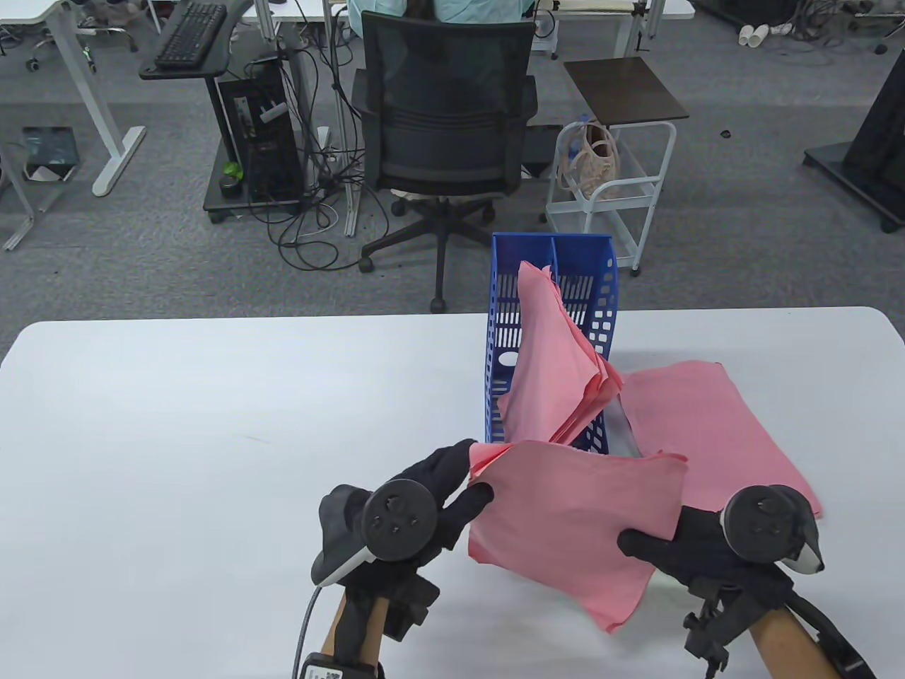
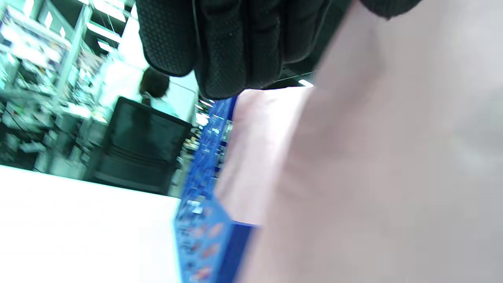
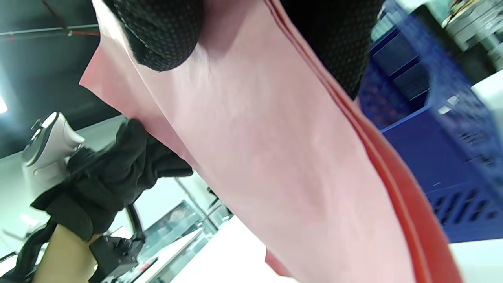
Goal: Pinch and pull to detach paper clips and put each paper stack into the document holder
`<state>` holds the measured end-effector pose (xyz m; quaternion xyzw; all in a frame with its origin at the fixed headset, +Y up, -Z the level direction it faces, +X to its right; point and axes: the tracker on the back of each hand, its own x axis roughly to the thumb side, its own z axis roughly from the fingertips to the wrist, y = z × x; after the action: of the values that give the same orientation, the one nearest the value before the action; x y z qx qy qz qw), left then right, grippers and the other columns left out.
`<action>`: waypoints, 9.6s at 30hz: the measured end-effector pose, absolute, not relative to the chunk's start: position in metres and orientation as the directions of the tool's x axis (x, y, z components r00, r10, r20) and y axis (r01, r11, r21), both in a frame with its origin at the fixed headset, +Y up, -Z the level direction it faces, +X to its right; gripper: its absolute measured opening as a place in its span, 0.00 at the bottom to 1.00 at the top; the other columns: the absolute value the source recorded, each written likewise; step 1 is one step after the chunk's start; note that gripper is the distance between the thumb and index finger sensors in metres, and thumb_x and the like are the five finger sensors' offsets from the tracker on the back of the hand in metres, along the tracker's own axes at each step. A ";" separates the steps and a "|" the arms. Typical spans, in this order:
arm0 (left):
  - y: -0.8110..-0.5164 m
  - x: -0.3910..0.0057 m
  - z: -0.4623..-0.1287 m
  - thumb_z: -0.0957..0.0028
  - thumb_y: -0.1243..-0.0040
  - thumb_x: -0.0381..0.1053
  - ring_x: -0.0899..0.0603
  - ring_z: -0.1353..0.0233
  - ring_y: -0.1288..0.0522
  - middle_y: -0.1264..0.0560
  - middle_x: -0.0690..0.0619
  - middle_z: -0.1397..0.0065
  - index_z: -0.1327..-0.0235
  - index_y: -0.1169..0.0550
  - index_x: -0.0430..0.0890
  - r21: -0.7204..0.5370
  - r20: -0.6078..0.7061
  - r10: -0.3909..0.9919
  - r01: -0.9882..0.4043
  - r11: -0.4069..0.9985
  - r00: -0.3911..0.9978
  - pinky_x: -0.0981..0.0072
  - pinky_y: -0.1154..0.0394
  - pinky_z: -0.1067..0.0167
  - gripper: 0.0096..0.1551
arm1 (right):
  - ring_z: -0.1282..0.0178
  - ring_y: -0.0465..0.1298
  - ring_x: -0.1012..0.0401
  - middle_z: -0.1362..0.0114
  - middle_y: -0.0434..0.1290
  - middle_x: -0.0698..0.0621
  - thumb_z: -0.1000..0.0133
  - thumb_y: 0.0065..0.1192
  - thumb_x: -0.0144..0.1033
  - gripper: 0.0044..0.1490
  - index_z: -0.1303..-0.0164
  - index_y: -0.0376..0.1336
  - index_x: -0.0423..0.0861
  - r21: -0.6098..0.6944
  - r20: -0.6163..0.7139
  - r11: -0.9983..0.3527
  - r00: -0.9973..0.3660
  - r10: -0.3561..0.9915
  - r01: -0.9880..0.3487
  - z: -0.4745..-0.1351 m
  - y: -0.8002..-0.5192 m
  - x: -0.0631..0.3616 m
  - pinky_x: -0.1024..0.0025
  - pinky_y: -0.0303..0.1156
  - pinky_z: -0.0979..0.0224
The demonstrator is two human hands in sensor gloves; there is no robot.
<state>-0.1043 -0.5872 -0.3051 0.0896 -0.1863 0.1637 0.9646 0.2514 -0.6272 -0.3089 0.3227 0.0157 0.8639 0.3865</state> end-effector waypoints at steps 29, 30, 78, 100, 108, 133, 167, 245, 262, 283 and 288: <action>-0.673 -0.169 -0.325 0.43 0.74 0.70 0.22 0.16 0.64 0.64 0.31 0.12 0.12 0.63 0.40 0.197 0.077 -0.161 0.143 0.970 0.984 0.26 0.60 0.25 0.55 | 0.36 0.80 0.51 0.24 0.71 0.41 0.33 0.49 0.39 0.29 0.20 0.57 0.48 -0.195 0.357 -0.490 -0.527 0.772 -0.850 -0.322 -0.580 0.331 0.62 0.75 0.33; -0.674 -0.169 -0.325 0.43 0.74 0.69 0.22 0.16 0.64 0.64 0.32 0.12 0.12 0.63 0.39 0.197 0.074 -0.165 0.148 0.969 0.983 0.27 0.60 0.24 0.54 | 0.35 0.79 0.51 0.23 0.70 0.41 0.33 0.49 0.39 0.29 0.20 0.56 0.48 -0.192 0.365 -0.475 -0.511 0.778 -0.859 -0.330 -0.579 0.321 0.62 0.75 0.33; -0.687 -0.163 -0.318 0.44 0.75 0.70 0.22 0.16 0.65 0.65 0.32 0.13 0.12 0.64 0.39 0.163 0.131 -0.200 0.178 0.970 0.971 0.26 0.60 0.24 0.55 | 0.21 0.64 0.34 0.14 0.57 0.30 0.32 0.46 0.41 0.36 0.14 0.50 0.42 0.172 -0.202 -0.805 -0.820 0.535 -0.568 -0.399 -0.739 0.358 0.43 0.61 0.21; -0.689 -0.160 -0.316 0.44 0.74 0.69 0.22 0.16 0.64 0.65 0.31 0.13 0.13 0.64 0.39 0.141 0.145 -0.245 0.225 0.964 0.959 0.26 0.60 0.25 0.55 | 0.11 0.47 0.46 0.10 0.42 0.44 0.42 0.64 0.40 0.47 0.15 0.46 0.50 0.426 -0.260 -0.879 -0.960 0.106 -0.213 -0.384 -0.774 0.377 0.48 0.51 0.14; -0.691 -0.157 -0.315 0.44 0.74 0.69 0.22 0.16 0.64 0.65 0.32 0.13 0.13 0.64 0.39 0.131 0.158 -0.250 0.230 0.964 0.955 0.26 0.60 0.25 0.55 | 0.11 0.42 0.44 0.10 0.38 0.43 0.43 0.61 0.42 0.50 0.15 0.40 0.53 0.429 -0.292 -0.881 -0.953 0.073 -0.199 -0.376 -0.778 0.383 0.48 0.52 0.14; -0.692 -0.155 -0.314 0.44 0.74 0.69 0.22 0.16 0.64 0.65 0.32 0.13 0.13 0.63 0.39 0.141 0.169 -0.262 0.240 0.961 0.950 0.26 0.59 0.24 0.55 | 0.36 0.75 0.50 0.24 0.69 0.44 0.38 0.60 0.28 0.29 0.25 0.60 0.50 0.151 -0.215 -0.989 -0.976 -0.025 -0.007 -0.366 -0.730 0.377 0.63 0.72 0.34; -0.658 -0.137 -0.311 0.44 0.71 0.70 0.24 0.13 0.59 0.61 0.34 0.11 0.11 0.60 0.42 0.238 0.176 -0.240 0.195 0.951 0.955 0.27 0.55 0.22 0.54 | 0.30 0.74 0.50 0.21 0.68 0.46 0.38 0.58 0.33 0.23 0.31 0.64 0.55 -0.570 0.022 -0.784 -0.949 -0.315 0.247 -0.255 -0.468 0.286 0.60 0.71 0.29; -0.563 -0.123 -0.265 0.42 0.47 0.56 0.49 0.44 0.12 0.13 0.56 0.42 0.39 0.18 0.57 0.160 0.463 0.196 -0.299 0.941 0.864 0.54 0.19 0.38 0.22 | 0.46 0.82 0.56 0.35 0.79 0.49 0.42 0.60 0.45 0.20 0.41 0.70 0.54 -0.359 0.618 -0.865 -0.784 0.062 -0.352 -0.275 -0.534 0.195 0.70 0.77 0.42; -0.559 -0.165 -0.266 0.41 0.48 0.56 0.48 0.43 0.12 0.14 0.55 0.41 0.37 0.20 0.56 0.281 0.381 0.341 -0.459 0.843 0.859 0.53 0.20 0.37 0.22 | 0.42 0.79 0.49 0.31 0.76 0.43 0.39 0.57 0.40 0.21 0.37 0.69 0.49 -0.071 0.172 -0.952 -0.944 0.281 -0.296 -0.347 -0.678 0.281 0.62 0.74 0.38; -0.573 -0.145 -0.281 0.40 0.49 0.56 0.48 0.39 0.14 0.16 0.56 0.38 0.36 0.21 0.58 0.032 0.555 0.538 -0.663 0.748 0.634 0.53 0.22 0.34 0.22 | 0.29 0.75 0.47 0.19 0.67 0.41 0.46 0.51 0.64 0.48 0.19 0.58 0.48 0.118 0.589 -0.749 -0.561 0.582 -0.652 -0.320 -0.640 0.242 0.59 0.73 0.29; -0.578 -0.132 -0.284 0.40 0.49 0.57 0.47 0.36 0.15 0.17 0.56 0.34 0.34 0.22 0.59 -0.089 0.597 0.592 -0.688 0.720 0.541 0.51 0.23 0.32 0.22 | 0.26 0.74 0.47 0.16 0.64 0.40 0.48 0.53 0.67 0.55 0.14 0.52 0.46 0.299 0.661 -0.675 -0.364 0.656 -0.674 -0.321 -0.635 0.220 0.59 0.73 0.27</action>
<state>-0.1320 -0.5779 -0.2845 0.0784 -0.3087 0.3660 0.8744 0.2195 -0.6352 -0.3209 0.3948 -0.0112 0.8257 0.4027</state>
